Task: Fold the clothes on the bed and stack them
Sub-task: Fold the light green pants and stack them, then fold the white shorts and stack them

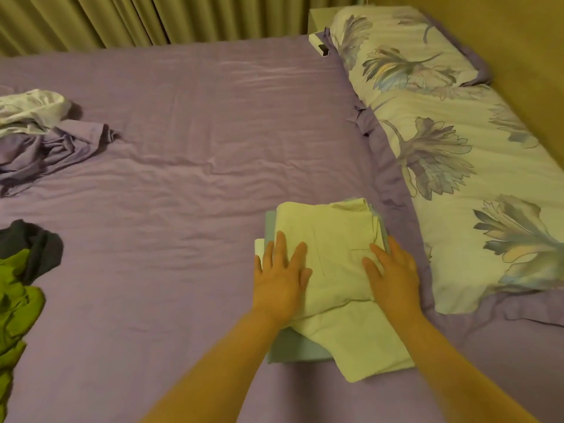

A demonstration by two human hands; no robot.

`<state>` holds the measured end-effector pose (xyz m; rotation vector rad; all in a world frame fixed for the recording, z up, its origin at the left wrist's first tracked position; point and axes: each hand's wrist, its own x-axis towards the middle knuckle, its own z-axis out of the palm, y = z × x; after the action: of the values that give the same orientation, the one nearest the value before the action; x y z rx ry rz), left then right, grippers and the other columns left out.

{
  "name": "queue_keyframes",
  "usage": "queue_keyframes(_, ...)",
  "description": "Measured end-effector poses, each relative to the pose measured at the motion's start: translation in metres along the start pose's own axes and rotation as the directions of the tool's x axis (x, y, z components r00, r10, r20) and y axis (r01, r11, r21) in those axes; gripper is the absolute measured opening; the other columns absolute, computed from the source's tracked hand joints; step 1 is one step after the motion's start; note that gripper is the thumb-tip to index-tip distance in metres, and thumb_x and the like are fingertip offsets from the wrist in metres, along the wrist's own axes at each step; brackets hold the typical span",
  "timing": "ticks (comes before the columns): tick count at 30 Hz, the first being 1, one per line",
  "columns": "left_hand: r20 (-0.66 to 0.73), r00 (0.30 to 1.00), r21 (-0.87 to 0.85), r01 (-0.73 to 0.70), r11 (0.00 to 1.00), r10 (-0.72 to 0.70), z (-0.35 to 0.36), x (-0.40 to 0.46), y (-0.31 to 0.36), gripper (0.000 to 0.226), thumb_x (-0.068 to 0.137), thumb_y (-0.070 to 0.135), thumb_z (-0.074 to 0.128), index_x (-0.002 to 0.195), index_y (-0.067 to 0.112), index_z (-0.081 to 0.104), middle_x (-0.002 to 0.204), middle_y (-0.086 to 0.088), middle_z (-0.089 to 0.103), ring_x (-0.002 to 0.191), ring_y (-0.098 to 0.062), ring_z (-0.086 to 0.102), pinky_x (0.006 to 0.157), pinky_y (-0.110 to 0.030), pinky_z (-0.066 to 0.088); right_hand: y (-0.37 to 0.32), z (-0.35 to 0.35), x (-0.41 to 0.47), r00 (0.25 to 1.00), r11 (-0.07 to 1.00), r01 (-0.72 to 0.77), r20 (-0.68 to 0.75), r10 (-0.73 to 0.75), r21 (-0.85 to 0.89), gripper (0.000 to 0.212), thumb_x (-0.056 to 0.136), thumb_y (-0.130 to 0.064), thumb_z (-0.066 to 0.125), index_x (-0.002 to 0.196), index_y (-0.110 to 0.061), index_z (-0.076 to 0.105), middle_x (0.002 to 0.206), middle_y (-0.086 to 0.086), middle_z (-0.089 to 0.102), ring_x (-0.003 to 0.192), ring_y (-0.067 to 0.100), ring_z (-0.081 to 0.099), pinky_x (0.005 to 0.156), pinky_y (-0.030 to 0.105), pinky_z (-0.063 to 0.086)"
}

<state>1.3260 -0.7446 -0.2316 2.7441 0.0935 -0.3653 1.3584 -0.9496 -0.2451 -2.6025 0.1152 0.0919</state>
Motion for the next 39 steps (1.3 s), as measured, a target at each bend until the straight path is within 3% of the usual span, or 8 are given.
queue_keyframes(3, 0.037, 0.999, 0.001, -0.013, 1.000, 0.013, 0.019, 0.002, -0.008, 0.076, 0.077, 0.077, -0.007, 0.147, 0.047, -0.004, 0.147, 0.012, -0.033, 0.144, -0.024, -0.022, 0.114, -0.048, -0.015, -0.003, 0.015, -0.011, 0.990, 0.990, 0.035, 0.142, -0.016, -0.135, 0.075, 0.082, -0.076, 0.030, 0.147, -0.039, 0.022, 0.159, -0.002, 0.006, 0.145, 0.023, 0.007, 0.113, 0.044, 0.019)
queue_keyframes(9, 0.163, 0.984, 0.123, 0.045, 0.991, -0.065, 0.024, 0.004, -0.007, 0.086, 0.075, 0.085, 0.014, 0.145, 0.046, -0.016, 0.147, 0.009, -0.039, 0.143, -0.027, -0.026, 0.112, -0.056, -0.013, 0.006, 0.033, -0.016, 0.972, 0.940, 0.038, 0.231, 0.044, -0.339, 0.104, 0.051, -0.091, -0.020, 0.143, -0.042, -0.018, 0.159, 0.004, -0.008, 0.146, 0.030, -0.003, 0.117, 0.043, 0.007)
queue_keyframes(13, 0.233, 0.962, 0.168, 0.101, 0.981, -0.139, 0.010, -0.002, 0.008, 0.077, 0.090, 0.070, 0.025, 0.149, 0.038, -0.012, 0.155, 0.002, -0.030, 0.145, -0.034, -0.014, 0.113, -0.060, -0.001, -0.019, 0.023, -0.016, 0.932, 0.899, -0.041, 0.308, 0.192, -0.436, 0.082, 0.083, -0.077, 0.017, 0.149, -0.035, -0.011, 0.159, 0.006, -0.006, 0.145, 0.033, -0.004, 0.114, 0.050, 0.008)
queue_keyframes(16, 0.229, 0.958, 0.102, 0.155, 0.983, -0.175, -0.001, -0.035, 0.013, 0.065, 0.097, 0.054, 0.028, 0.151, 0.032, 0.001, 0.159, 0.002, -0.017, 0.145, -0.032, 0.007, 0.114, -0.055, 0.012, -0.037, 0.014, -0.044, 0.934, 0.942, -0.195, 0.242, 0.263, -0.272, 0.069, 0.093, -0.057, 0.035, 0.150, -0.030, 0.009, 0.158, 0.007, 0.008, 0.145, 0.032, 0.002, 0.115, 0.048, 0.012)
queue_keyframes(18, 0.222, 0.956, 0.107, 0.171, 0.980, -0.191, -0.008, -0.066, 0.010, 0.061, 0.097, 0.049, 0.033, 0.150, 0.029, 0.012, 0.158, -0.006, 0.010, 0.138, -0.032, 0.026, 0.111, -0.050, 0.023, -0.043, 0.009, -0.075, 0.951, 0.949, -0.192, 0.190, 0.243, -0.250, 0.064, 0.093, -0.046, 0.042, 0.150, -0.026, 0.018, 0.157, 0.008, 0.014, 0.144, 0.031, 0.008, 0.115, 0.045, 0.016)
queue_keyframes(22, 0.204, 0.963, 0.089, 0.159, 0.983, -0.175, -0.027, -0.125, -0.001, 0.047, 0.095, 0.047, 0.037, 0.138, 0.026, 0.037, 0.113, -0.006, 0.063, 0.099, -0.030, 0.061, 0.073, -0.033, 0.042, -0.051, 0.000, -0.126, 0.924, 0.947, 0.021, 0.367, 0.104, -0.320, 0.057, 0.093, -0.035, 0.047, 0.146, -0.020, 0.032, 0.150, 0.006, 0.033, 0.137, 0.024, 0.031, 0.112, 0.038, 0.024)
queue_keyframes(30, 0.315, 0.923, 0.125, 0.191, 0.974, -0.221, -0.062, -0.238, -0.043, 0.048, 0.099, 0.048, 0.036, 0.127, 0.014, 0.054, 0.121, -0.010, 0.061, 0.111, -0.030, 0.057, 0.088, -0.036, 0.046, -0.092, -0.022, -0.199, 0.707, 0.945, 0.285, 0.701, -0.094, -0.160, 0.039, 0.100, -0.023, 0.040, 0.138, -0.019, 0.045, 0.141, -0.001, 0.049, 0.128, 0.016, 0.046, 0.103, 0.025, 0.036)
queue_keyframes(39, 0.337, 0.903, 0.168, 0.219, 0.961, -0.265, -0.124, -0.372, -0.127, 0.053, 0.099, 0.051, 0.033, 0.124, 0.010, 0.055, 0.119, -0.014, 0.060, 0.109, -0.033, 0.056, 0.086, -0.038, 0.045, -0.210, -0.024, -0.288, 0.629, 0.869, 0.472, 0.748, -0.213, -0.149, 0.039, 0.098, -0.022, 0.039, 0.136, -0.021, 0.048, 0.138, 0.001, 0.052, 0.123, 0.019, 0.050, 0.100, 0.027, 0.040)
